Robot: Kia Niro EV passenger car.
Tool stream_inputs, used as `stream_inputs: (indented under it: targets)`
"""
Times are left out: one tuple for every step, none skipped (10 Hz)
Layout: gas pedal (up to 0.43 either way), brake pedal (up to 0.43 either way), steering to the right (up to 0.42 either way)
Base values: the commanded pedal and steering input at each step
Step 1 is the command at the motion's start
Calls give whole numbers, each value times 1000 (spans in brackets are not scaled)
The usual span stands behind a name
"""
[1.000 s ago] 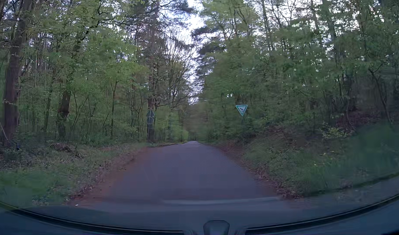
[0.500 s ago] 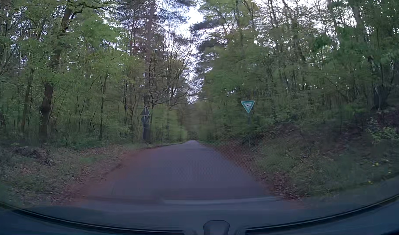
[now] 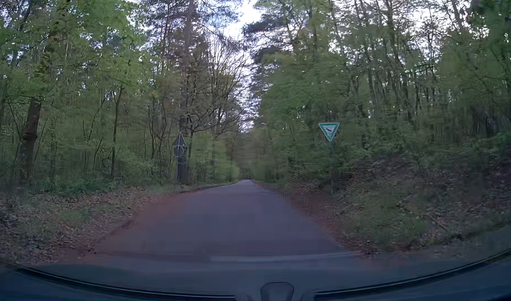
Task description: Follow the waypoints while adhering to traffic rules and regulations
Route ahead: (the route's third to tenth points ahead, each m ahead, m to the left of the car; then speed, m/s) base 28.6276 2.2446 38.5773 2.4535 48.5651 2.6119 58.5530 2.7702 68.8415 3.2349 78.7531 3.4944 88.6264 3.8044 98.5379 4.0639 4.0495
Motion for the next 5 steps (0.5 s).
stream_inputs:
  targets:
    - [130,0,-9]
    - [130,0,-11]
    - [130,0,-15]
    - [130,0,-16]
    - [130,0,-16]
